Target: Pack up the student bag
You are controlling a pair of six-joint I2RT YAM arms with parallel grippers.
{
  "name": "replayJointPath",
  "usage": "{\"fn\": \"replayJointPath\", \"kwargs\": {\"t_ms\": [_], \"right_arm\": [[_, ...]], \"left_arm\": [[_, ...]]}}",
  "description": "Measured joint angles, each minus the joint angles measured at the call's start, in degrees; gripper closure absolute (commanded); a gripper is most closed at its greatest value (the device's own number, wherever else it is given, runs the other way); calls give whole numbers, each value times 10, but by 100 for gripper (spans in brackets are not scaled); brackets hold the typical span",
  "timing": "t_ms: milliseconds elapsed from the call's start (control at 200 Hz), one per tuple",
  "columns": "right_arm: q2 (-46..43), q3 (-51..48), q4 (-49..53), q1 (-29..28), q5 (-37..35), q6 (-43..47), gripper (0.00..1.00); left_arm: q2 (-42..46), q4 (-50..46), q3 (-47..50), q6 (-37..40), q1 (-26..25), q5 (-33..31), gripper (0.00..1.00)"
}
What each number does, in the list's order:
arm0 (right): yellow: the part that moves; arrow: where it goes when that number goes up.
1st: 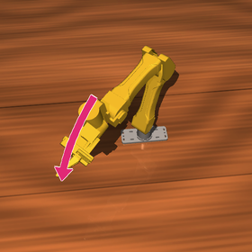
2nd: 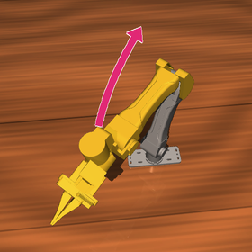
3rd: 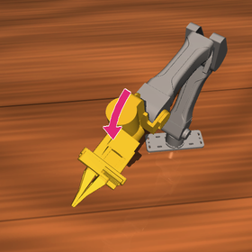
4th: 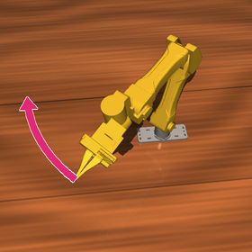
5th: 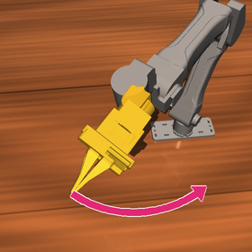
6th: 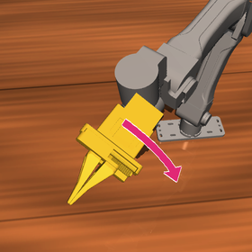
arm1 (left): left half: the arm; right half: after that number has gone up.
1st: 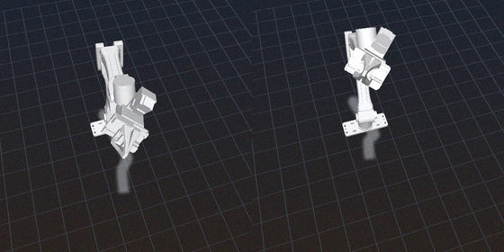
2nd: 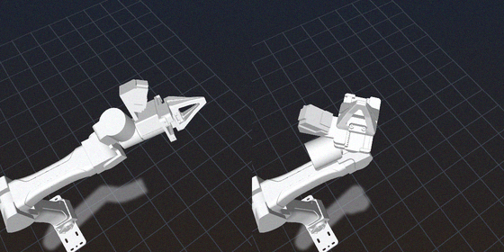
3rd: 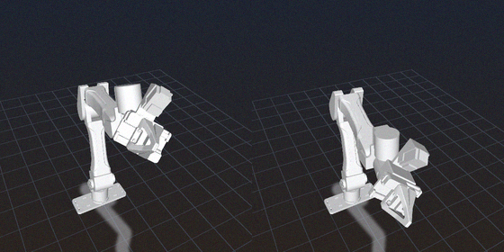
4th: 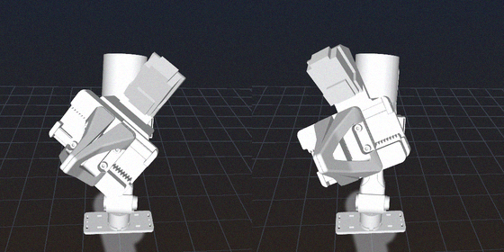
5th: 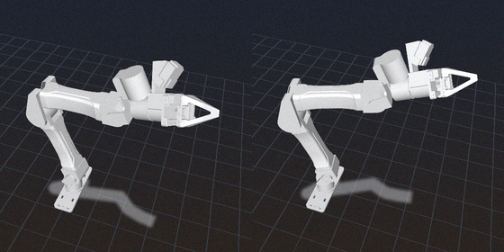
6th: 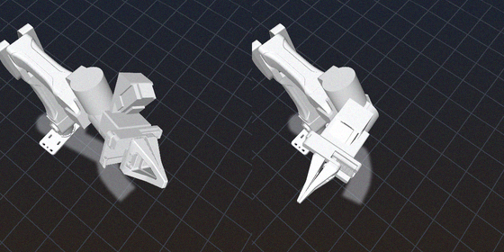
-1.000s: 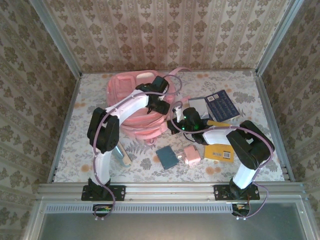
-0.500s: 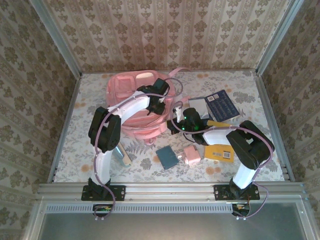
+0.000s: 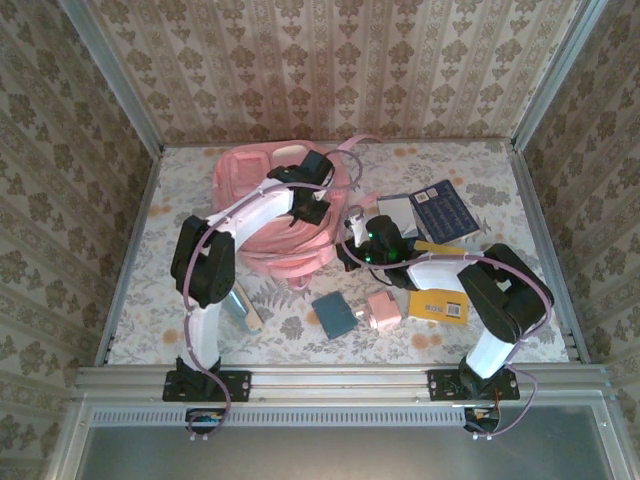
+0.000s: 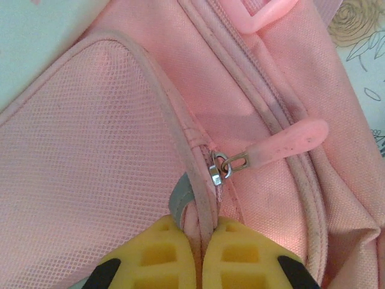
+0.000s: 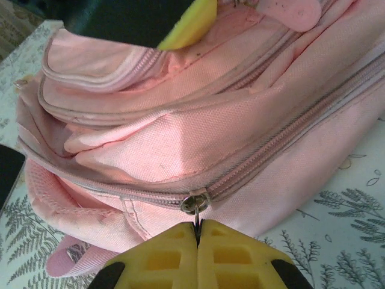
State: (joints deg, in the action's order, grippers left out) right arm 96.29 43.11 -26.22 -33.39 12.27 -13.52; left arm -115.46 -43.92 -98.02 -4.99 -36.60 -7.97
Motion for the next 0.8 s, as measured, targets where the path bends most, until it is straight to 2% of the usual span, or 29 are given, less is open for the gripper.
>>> {"fn": "replayJointPath", "kwargs": {"t_ms": [365,800], "right_arm": [[-12,55,120,2,-31,106,100],[-9,89,164,33,-54,138,100]], "left_arm": [[23,-5,0,24,3,-4,100],[57,-5,2,38,2,-10,100]]}}
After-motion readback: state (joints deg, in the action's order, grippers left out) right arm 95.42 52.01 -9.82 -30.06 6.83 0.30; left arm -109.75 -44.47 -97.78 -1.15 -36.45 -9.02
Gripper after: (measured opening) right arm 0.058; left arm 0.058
